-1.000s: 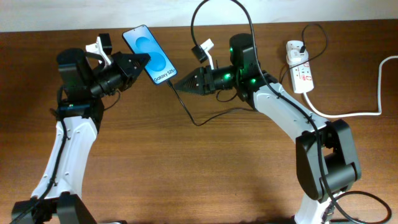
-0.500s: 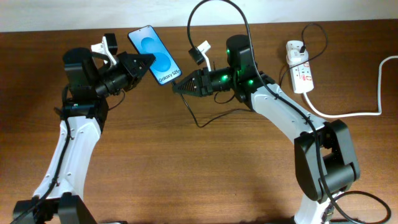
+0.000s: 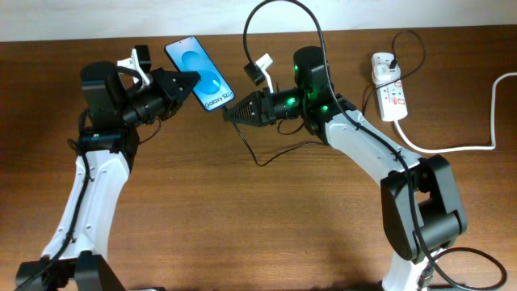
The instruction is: Plug charger to phone and switch on socket
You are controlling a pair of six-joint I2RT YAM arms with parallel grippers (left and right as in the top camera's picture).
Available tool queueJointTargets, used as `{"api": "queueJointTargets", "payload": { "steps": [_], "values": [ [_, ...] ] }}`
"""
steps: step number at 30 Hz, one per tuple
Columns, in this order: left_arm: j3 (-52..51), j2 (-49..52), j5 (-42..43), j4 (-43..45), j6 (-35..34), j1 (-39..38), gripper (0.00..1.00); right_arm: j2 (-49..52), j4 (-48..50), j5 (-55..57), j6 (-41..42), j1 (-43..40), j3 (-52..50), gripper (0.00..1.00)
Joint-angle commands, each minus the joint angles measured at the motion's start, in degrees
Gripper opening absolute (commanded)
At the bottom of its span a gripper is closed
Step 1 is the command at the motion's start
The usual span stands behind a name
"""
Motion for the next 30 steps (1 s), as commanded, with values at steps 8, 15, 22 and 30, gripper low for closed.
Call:
{"api": "queueJointTargets", "payload": {
  "steps": [8,15,22,30],
  "values": [
    [-0.5,-0.2,8.5,-1.8,4.9,-4.8,0.00,-1.3,2.3,3.2,0.8,0.3,1.4,0.04],
    [-0.5,-0.2,9.9,-4.4,6.4,-5.4,0.00,-1.3,11.8,3.9,8.4,0.3,1.5,0.05],
    [-0.5,-0.2,11.2,-6.9,8.5,-6.5,0.00,-1.3,12.2,4.5,8.4,0.3,1.5,0.04],
    [-0.5,-0.2,11.0,-11.0,10.7,-8.2,0.00,-1.3,12.2,5.5,8.4,1.0,1.6,0.04]
  ]
}}
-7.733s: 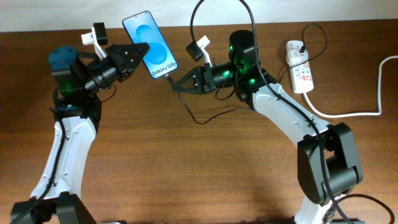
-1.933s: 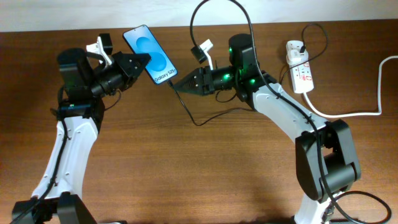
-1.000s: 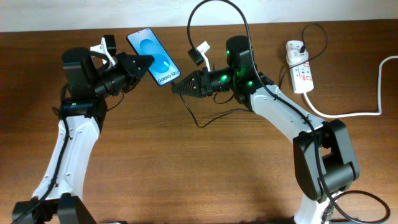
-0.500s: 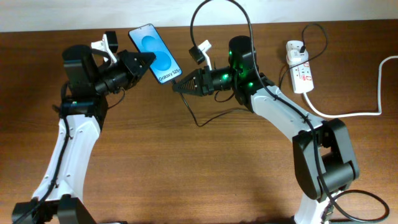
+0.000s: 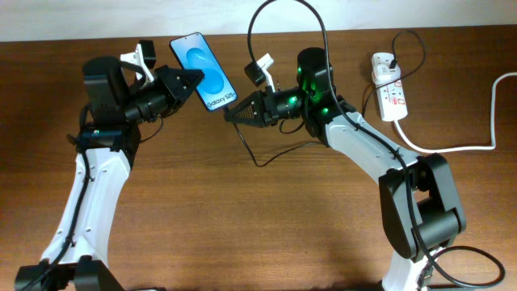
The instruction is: Plug charger to phone and switch on socket
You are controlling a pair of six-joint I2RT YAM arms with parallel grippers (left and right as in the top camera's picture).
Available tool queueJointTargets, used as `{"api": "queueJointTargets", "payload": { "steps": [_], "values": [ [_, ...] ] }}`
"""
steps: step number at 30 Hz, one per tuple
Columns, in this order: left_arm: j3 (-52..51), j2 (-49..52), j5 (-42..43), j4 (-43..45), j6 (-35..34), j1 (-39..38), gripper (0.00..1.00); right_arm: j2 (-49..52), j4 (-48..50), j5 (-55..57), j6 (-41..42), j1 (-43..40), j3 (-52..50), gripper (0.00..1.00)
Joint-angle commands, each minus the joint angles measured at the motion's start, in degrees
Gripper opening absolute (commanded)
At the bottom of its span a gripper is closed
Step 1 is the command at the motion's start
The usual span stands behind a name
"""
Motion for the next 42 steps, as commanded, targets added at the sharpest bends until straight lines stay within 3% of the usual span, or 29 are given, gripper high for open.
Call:
{"api": "queueJointTargets", "payload": {
  "steps": [1,15,29,35,42],
  "values": [
    [-3.1,0.2,11.3,-6.7,6.0,-6.5,0.00,-1.7,3.2,8.9,-0.3,1.1,3.3,0.04],
    [-3.1,0.2,10.2,-0.2,2.8,-4.1,0.00,-1.7,1.2,5.0,0.0,1.2,3.3,0.05],
    [-3.1,0.2,3.5,3.2,0.0,-4.1,0.00,-1.7,-1.0,1.7,0.0,1.2,3.3,0.13],
    [-3.1,0.2,2.0,5.4,-1.2,-2.8,0.00,-1.7,-1.0,-0.9,0.0,1.1,3.3,0.25],
    [-3.1,0.2,2.3,5.5,-1.2,3.1,0.00,-1.7,-1.7,-2.4,-2.8,1.1,3.2,0.54]
  ]
}}
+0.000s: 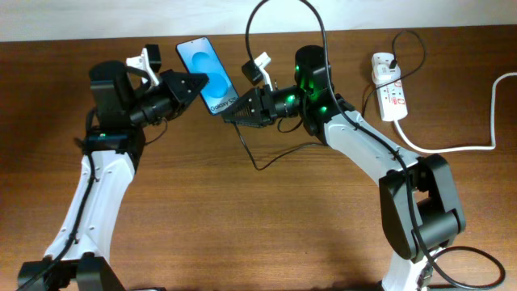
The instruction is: Plug charger to phone and switch on socket
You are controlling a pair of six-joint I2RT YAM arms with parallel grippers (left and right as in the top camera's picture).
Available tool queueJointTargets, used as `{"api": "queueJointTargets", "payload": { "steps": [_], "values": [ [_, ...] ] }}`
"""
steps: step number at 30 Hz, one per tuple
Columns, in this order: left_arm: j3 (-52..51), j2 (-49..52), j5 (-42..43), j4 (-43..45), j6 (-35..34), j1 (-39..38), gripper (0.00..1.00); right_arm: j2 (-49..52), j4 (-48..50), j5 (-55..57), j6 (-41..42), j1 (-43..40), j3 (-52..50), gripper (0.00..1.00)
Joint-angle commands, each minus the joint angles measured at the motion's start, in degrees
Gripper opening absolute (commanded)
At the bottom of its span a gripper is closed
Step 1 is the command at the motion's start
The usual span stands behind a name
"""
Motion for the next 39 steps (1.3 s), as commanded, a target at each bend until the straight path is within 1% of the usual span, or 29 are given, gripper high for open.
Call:
{"api": "queueJointTargets", "payload": {
  "steps": [1,2,3,6,7,9,12,15,17,19,22,23,25,28,31,33,35,39],
  "values": [
    [-0.5,0.2,2.4,0.4,0.4,3.8,0.00,-1.7,-1.2,-1.2,-4.1,0.5,1.9,0.60],
    [-0.5,0.2,3.0,0.5,0.4,4.6,0.00,-1.7,-2.5,-0.7,-5.4,0.5,1.9,0.66],
    [-0.5,0.2,4.0,0.6,0.4,5.2,0.00,-1.7,-4.7,0.5,-7.1,0.5,1.9,0.68],
    [-0.5,0.2,7.1,0.9,0.4,6.6,0.00,-1.7,-16.4,9.2,-15.5,0.5,1.9,0.81],
    [-0.5,0.2,7.8,0.9,0.4,6.8,0.00,-1.7,-20.0,13.0,-18.2,0.5,1.9,0.83],
    [-0.5,0.2,9.6,0.9,1.0,6.8,0.00,-1.7,-25.0,20.4,-22.3,0.4,1.9,0.85],
    [-0.5,0.2,15.0,0.5,5.2,6.8,0.00,-1.7,-28.8,28.3,-26.8,-0.9,1.9,0.89],
    [-0.5,0.2,16.1,-4.4,9.6,6.8,0.00,-1.7,-30.2,31.1,-28.3,-4.2,1.9,0.92],
    [-0.5,0.2,15.5,-8.9,9.9,6.8,0.00,-1.9,-31.8,32.7,-28.7,-6.7,1.9,0.92],
    [-0.5,0.2,17.4,-12.4,8.4,6.8,0.00,-2.0,-34.1,34.1,-30.0,-9.2,1.9,0.93],
    [-0.5,0.2,21.2,-14.5,3.2,6.8,0.00,-2.5,-38.0,35.0,-32.4,-12.4,2.2,0.94],
    [-0.5,0.2,22.7,-14.4,-0.1,6.8,0.00,-3.0,-39.8,35.6,-33.5,-13.5,2.5,0.97],
    [-0.5,0.1,23.7,-14.2,-6.2,6.4,0.00,-4.3,-44.1,38.8,-35.6,-14.7,3.5,0.98],
    [-0.5,0.1,23.7,-13.8,-10.6,4.4,0.00,-6.6,-50.5,45.2,-39.5,-14.9,5.7,1.00],
    [-0.5,0.1,23.4,-13.1,-11.1,1.3,0.00,-8.8,-57.1,49.7,-42.1,-15.0,8.6,0.98],
    [-0.5,0.1,18.6,-12.9,-7.3,-0.8,0.00,-10.6,-61.5,52.7,-43.8,-15.0,10.9,0.98],
    [-0.5,0.2,14.1,-13.3,-3.6,-2.1,0.00,-12.0,-64.3,53.1,-45.3,-15.0,12.4,0.98],
    [-0.5,0.2,5.8,-17.9,-2.9,-6.8,0.00,-15.5,-67.9,53.1,-45.8,-15.0,14.4,0.98]
  ]
}}
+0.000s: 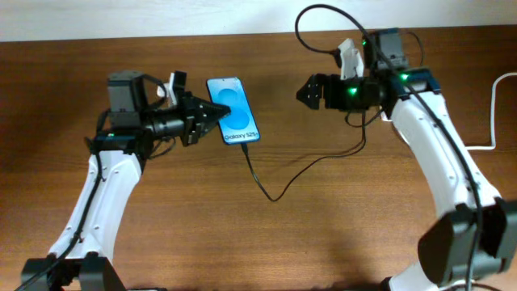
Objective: Plug charger to phone and switch on socket
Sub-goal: 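Lower the phone with the left gripper toward the table, right gripper withdrawing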
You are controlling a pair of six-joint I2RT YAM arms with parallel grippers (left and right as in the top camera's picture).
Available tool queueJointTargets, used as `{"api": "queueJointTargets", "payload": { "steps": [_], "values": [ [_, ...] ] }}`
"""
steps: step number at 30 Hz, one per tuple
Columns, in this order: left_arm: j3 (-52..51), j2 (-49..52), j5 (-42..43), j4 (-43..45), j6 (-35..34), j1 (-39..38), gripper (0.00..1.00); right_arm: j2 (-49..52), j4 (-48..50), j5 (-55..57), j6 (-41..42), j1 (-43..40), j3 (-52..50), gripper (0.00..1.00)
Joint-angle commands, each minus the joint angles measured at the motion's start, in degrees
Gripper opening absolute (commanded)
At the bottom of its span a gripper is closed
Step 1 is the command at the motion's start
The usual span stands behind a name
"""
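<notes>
A phone (234, 111) with a lit blue screen is in the overhead view at centre left. My left gripper (203, 121) is shut on its left edge. A thin black charger cable (273, 194) is plugged into the phone's lower end, then loops over the table and up to the right. My right gripper (304, 91) hangs to the right of the phone, apart from it, open and holding nothing. The socket strip is hidden behind my right arm (420, 105).
A white mains cord (502, 89) runs along the table's far right edge. The black cable's loop lies across the middle of the wooden table (258, 242). The back edge of the table meets a pale wall.
The plug is now in the phone's lower end and my right gripper has let it go and moved away to the right. My left gripper with the phone has shifted right and nearer.
My left gripper held the phone at the back left while my right gripper held the cable's plug close to its lower end. Over the two later moments, phone and plug drew together. Now the cable is in the phone and my right gripper is away by the socket.
</notes>
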Motion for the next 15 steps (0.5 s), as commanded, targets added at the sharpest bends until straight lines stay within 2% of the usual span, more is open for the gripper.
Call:
{"api": "queueJointTargets", "payload": {
  "steps": [1,5,9,15],
  "values": [
    [-0.1,0.0,-8.4,-2.3,2.5,-4.2,0.00,-4.2,-1.5,2.1,-2.2,0.1,1.9,0.98],
    [-0.1,0.5,-17.7,-4.0,3.1,-9.0,0.00,-6.6,-3.4,3.3,-2.2,0.1,1.9,0.98],
    [-0.1,2.0,-31.1,-4.5,7.4,-12.8,0.00,-7.7,-5.8,3.7,-2.2,0.1,1.9,0.98],
    [-0.1,8.2,-32.7,-2.3,15.2,-12.5,0.00,-7.6,-9.0,3.7,-2.6,0.2,1.9,0.98]
  ]
}}
